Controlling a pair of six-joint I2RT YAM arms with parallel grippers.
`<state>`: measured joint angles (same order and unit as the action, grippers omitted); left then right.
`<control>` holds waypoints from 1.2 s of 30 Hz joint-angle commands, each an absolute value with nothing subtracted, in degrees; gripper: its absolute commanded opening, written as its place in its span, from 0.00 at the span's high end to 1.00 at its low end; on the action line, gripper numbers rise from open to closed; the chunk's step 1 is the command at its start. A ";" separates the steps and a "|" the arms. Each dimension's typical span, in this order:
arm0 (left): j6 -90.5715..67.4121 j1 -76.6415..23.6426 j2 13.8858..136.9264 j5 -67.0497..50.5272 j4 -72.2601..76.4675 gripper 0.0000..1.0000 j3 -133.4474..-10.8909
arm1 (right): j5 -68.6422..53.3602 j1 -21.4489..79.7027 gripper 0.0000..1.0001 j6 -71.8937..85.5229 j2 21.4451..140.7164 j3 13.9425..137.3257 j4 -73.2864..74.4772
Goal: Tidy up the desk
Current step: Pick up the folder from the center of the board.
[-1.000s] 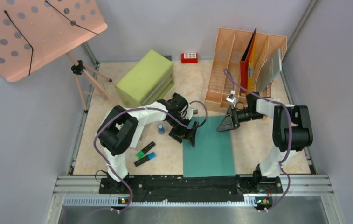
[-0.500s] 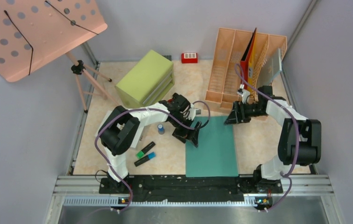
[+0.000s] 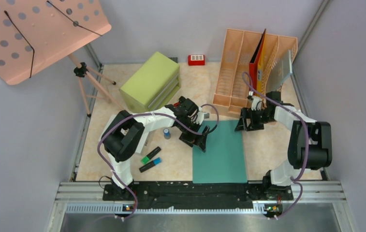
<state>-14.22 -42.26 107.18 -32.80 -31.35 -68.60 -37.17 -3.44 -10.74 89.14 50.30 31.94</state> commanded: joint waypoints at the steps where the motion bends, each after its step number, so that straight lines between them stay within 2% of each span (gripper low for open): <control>1: -11.25 -42.10 107.33 -27.72 -28.31 0.04 -67.70 | -35.96 -3.61 0.16 -8.16 91.94 50.38 29.11; 12: -11.35 -42.10 108.58 -29.15 -28.38 0.04 -68.41 | -39.81 -0.37 0.16 -7.12 97.30 50.13 27.56; 19: -11.16 -42.10 109.40 -30.09 -27.77 0.04 -68.64 | -53.54 1.48 0.19 -9.49 102.76 52.54 30.64; 36: -11.08 -42.19 109.70 -30.72 -27.78 0.04 -68.77 | -73.65 1.49 0.29 -24.11 97.18 56.54 46.50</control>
